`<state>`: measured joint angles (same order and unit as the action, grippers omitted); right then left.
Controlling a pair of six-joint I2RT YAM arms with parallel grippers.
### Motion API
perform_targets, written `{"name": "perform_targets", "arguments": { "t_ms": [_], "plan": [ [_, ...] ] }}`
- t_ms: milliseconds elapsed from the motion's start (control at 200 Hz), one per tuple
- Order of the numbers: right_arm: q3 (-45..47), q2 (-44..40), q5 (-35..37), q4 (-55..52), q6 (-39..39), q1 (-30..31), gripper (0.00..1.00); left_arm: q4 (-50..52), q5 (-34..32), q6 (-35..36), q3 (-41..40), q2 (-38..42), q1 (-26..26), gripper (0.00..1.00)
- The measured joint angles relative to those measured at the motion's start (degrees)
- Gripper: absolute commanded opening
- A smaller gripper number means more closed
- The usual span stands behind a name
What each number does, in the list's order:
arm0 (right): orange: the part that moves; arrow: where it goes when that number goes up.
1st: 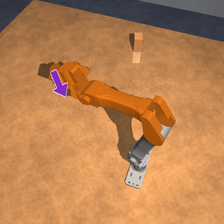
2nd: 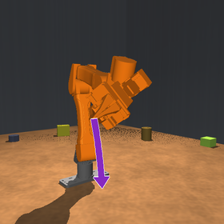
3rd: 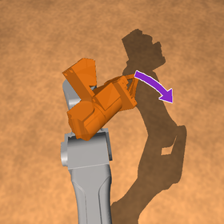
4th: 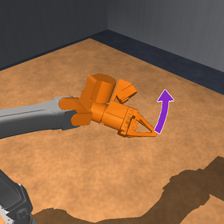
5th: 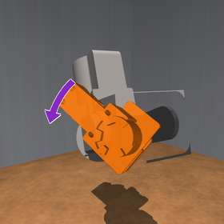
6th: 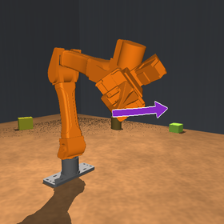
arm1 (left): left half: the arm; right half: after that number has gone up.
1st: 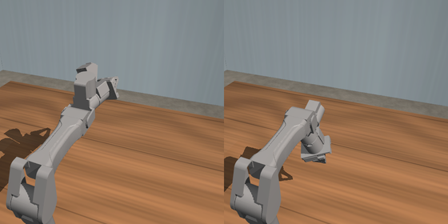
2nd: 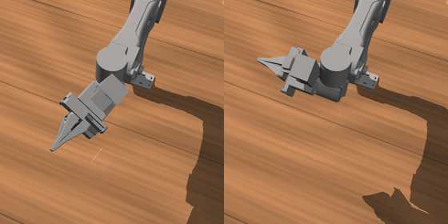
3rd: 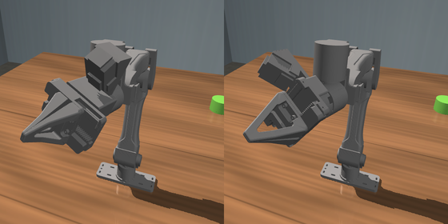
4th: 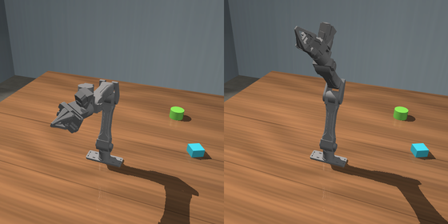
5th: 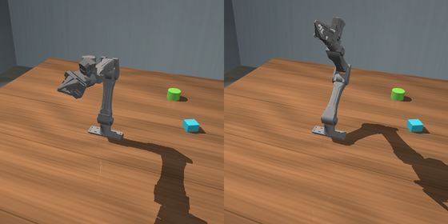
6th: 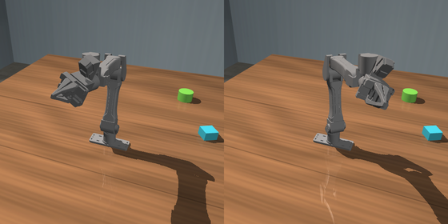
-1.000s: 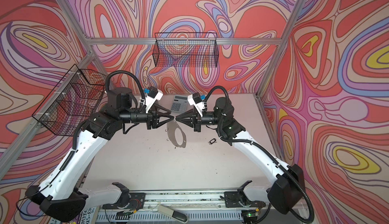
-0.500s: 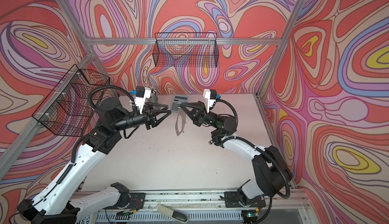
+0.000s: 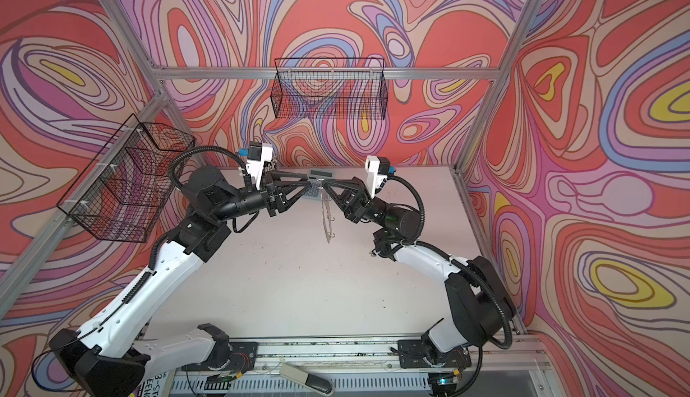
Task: Attach keys to a key ring
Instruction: Pass the keyring.
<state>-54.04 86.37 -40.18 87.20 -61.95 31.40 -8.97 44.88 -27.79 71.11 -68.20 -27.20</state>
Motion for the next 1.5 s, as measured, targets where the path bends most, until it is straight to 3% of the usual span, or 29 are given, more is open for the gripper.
{"name": "perform_targets", "arguments": {
  "t_ms": [421, 796, 1382, 1502],
  "plan": [
    [0.0, -0.57, -0.02, -0.09, 1.31, 0.2, 0.0, -2.03, 1.07, -0.9, 0.9, -1.33, -2.62, 0.38],
    [0.02, -2.25, 0.26, -2.49, 4.07, 0.2, 0.0, -2.45, -1.86, 0.11, -0.72, 1.81, -2.89, 0.36],
    [0.02, -2.67, 0.28, -3.72, 4.79, 0.57, 0.0, -3.82, 1.79, -0.31, -0.11, -0.26, -4.7, 0.34],
    [0.02, -2.67, 0.26, -4.09, 4.9, 0.57, 0.0, -3.85, 1.68, -0.17, 0.15, -0.26, -4.74, 0.24]
  ]
}}
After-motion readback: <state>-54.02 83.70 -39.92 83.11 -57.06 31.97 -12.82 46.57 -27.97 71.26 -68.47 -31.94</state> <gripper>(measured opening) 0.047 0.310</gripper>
